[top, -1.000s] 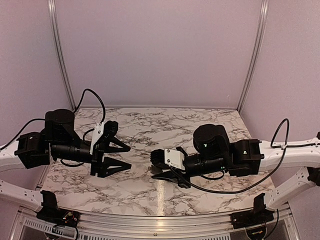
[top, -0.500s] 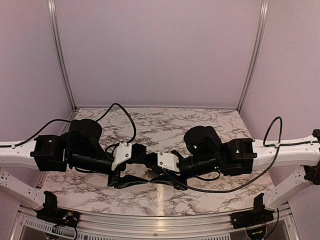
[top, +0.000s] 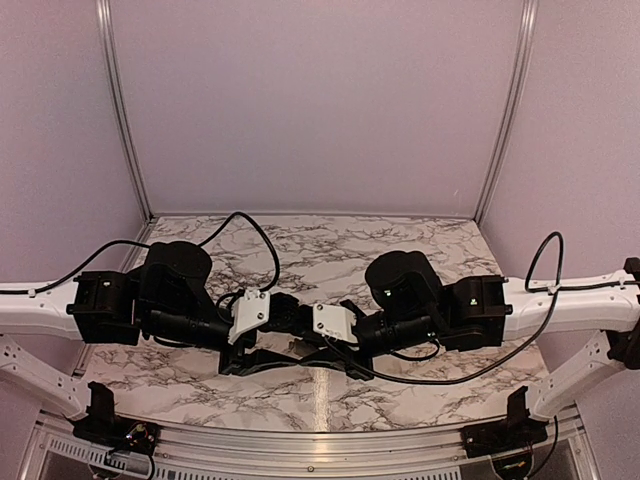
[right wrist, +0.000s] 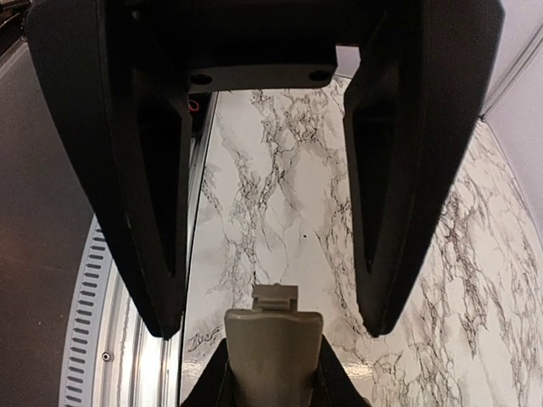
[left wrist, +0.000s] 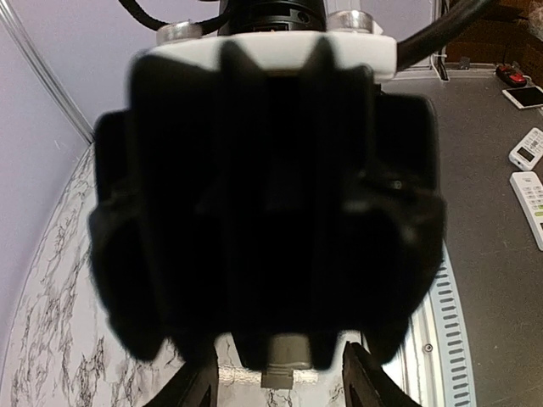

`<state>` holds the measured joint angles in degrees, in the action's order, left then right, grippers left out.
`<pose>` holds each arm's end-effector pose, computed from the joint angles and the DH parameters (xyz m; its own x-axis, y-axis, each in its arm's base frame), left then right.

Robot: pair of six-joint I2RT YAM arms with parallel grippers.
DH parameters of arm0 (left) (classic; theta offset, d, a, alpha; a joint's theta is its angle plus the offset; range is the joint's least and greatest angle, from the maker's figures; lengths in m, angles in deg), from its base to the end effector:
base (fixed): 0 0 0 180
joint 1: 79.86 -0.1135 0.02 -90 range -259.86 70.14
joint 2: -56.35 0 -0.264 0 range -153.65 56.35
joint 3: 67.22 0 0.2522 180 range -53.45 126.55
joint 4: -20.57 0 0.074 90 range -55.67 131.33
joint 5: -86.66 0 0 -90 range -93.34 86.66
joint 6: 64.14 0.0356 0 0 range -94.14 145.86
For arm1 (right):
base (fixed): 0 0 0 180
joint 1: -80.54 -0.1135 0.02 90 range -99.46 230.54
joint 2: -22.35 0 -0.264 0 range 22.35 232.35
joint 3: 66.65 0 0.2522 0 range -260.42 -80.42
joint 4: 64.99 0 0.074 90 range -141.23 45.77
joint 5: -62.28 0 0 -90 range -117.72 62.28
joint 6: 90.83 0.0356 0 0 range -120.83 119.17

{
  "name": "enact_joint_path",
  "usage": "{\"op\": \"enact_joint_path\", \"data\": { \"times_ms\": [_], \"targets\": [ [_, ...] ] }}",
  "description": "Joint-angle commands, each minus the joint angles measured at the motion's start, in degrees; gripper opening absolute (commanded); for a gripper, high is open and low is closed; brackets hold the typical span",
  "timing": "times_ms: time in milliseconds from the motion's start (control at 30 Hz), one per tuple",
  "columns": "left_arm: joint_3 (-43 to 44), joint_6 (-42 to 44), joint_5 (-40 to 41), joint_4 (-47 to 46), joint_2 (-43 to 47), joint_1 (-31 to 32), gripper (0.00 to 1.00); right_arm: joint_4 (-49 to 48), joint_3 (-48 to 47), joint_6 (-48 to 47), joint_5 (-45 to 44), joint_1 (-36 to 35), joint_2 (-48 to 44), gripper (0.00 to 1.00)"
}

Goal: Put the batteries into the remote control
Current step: Pass from the right arm to the left, then pass from the left arm to the right

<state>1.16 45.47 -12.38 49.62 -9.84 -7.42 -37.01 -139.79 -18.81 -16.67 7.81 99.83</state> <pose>0.0740 -0.2523 0.3153 0.2018 0.4609 -0.8642 0.9725 0.0102 0.2325 0.0844 0.2945 0.2939 0.1532 -0.5278 -0.8354 -0.9862 -0.0276 -0.1634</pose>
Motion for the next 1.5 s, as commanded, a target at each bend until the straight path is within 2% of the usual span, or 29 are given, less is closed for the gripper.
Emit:
{"op": "enact_joint_path", "data": {
  "times_ms": [0, 233, 367, 567, 700, 733, 867, 1033, 1133, 1200, 1333, 1467],
  "targets": [
    [1.03, 0.79, -0.97, -0.77, -0.52, 0.33, 0.48, 0.64, -2.26, 0.14, -0.16, 0.17, 0.43, 0.15],
    [0.77, 0.6, -1.95, -1.4, -0.23, 0.32, 0.3, 0.25, -2.24, -0.1, 0.62, 0.19, 0.34, 0.15],
    [0.68, 0.58, -1.67, -1.16, -0.13, 0.31, 0.23, 0.02, -2.07, -0.13, 0.89, 0.16, -0.12, 0.17],
    [-0.24, -0.15, -0.54, -1.82, 1.88, 0.24, 0.16, -1.22, -1.0, 0.89, 0.25, 0.4, -2.15, 0.48],
    [-3.4, -2.19, -0.28, -6.19, 4.92, -0.72, 0.13, -4.04, 2.29, 3.47, 2.15, 3.0, -5.98, 0.95],
    [-4.48, -2.73, -0.36, -7.55, 5.93, -1.03, 0.13, -4.99, 3.38, 4.57, 3.69, 4.16, -7.19, 0.98],
    [-8.23, -3.62, -0.34, -13.06, 9.76, -2.12, 0.14, -14.54, 11.29, 12.73, 14.65, 10.48, -13.87, 0.99],
    [-10.77, -2.67, 0.42, -18.87, 12.55, -2.22, 0.11, -31.68, 17.7, 32.01, 27.97, 19.04, -14.76, 0.95],
    [-11.82, -1.89, 0.3, -21.26, 13.79, -2.14, 0.11, -42.74, 18.08, 46.16, 33.02, 19.79, -11.17, 0.87],
    [-12.4, -1.45, -0.08, -22.53, 14.7, -2.16, 0.11, -47.41, 17.97, 54.05, 34.42, 19.82, -8.74, 0.86],
    [-12.33, -0.59, 0.25, -22.75, 14.92, -2.15, 0.1, -58.41, 18.42, 64.28, 38.56, 19.91, -4.37, 0.84],
    [-12.54, -0.11, 0.69, -23.01, 15.06, -2.06, 0.1, -65.5, 17.77, 70.35, 40.92, 19.82, -0.85, 0.77]
  ]
}}
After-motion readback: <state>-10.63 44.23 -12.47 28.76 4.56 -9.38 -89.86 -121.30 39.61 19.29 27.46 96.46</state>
